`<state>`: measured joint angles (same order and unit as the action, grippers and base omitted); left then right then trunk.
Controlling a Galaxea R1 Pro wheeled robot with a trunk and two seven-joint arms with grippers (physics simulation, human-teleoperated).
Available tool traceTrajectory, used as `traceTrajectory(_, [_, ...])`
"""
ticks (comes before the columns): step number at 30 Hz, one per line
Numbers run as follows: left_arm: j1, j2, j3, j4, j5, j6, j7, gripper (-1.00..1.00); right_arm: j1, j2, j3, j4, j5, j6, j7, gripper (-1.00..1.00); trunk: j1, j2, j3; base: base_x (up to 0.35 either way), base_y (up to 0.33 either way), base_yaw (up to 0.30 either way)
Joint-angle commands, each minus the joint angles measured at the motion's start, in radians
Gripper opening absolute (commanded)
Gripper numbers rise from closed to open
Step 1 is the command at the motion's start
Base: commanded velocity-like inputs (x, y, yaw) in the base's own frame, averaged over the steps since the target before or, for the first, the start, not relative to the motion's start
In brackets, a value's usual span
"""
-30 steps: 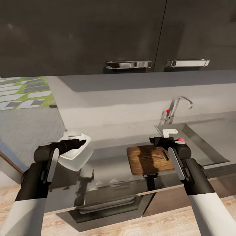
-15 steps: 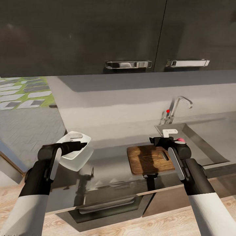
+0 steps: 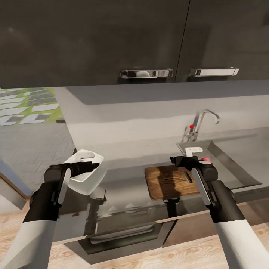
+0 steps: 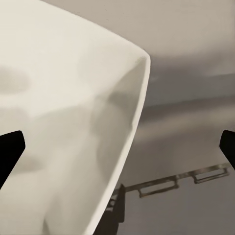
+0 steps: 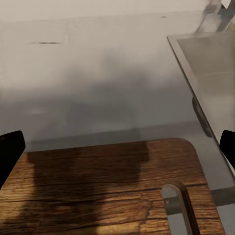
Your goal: In the kitchen, take the Vidalia onion out of the sink, dice it on the chopping board with the paring knife, put the diced onion into the bowl on the countertop, then place both the paring knife and the chopping board into the sink.
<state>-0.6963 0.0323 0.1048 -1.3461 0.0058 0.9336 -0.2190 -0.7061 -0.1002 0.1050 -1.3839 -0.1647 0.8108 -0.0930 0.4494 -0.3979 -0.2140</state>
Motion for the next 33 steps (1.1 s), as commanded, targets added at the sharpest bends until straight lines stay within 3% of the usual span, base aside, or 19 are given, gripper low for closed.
traceTrajectory(1, [-0.001, 0.000, 0.001, 0.000, 0.000, 0.005, -0.002, 1.00, -0.001, -0.001, 0.002, -0.001, -0.010, 0.004, -0.010, 1.00, 0.001, -0.002, -0.002, 0.000, 0.000, 0.000])
traceTrajectory(9, [-0.002, 0.000, 0.001, 0.008, 0.000, 0.005, 0.005, 1.00, -0.001, -0.001, 0.002, -0.001, -0.010, 0.004, -0.010, 1.00, 0.001, -0.002, -0.002, 0.000, 0.000, 0.000])
traceTrajectory(14, [-0.017, 0.000, 0.001, 0.053, 0.000, 0.005, 0.010, 1.00, -0.001, -0.001, 0.002, -0.001, -0.010, 0.004, -0.010, 1.00, 0.001, -0.002, -0.002, 0.000, 0.000, 0.000])
traceTrajectory(16, [-0.042, 0.000, 0.000, 0.110, 0.000, 0.005, 0.022, 1.00, -0.001, -0.001, 0.002, -0.001, -0.010, 0.004, -0.010, 1.00, 0.001, -0.002, -0.002, 0.000, 0.000, 0.000])
traceTrajectory(33, [-0.049, -0.001, -0.001, 0.129, -0.001, 0.006, 0.048, 1.00, -0.001, -0.001, 0.002, -0.001, -0.010, 0.004, -0.010, 1.00, 0.001, -0.002, -0.002, 0.000, 0.000, 0.000])
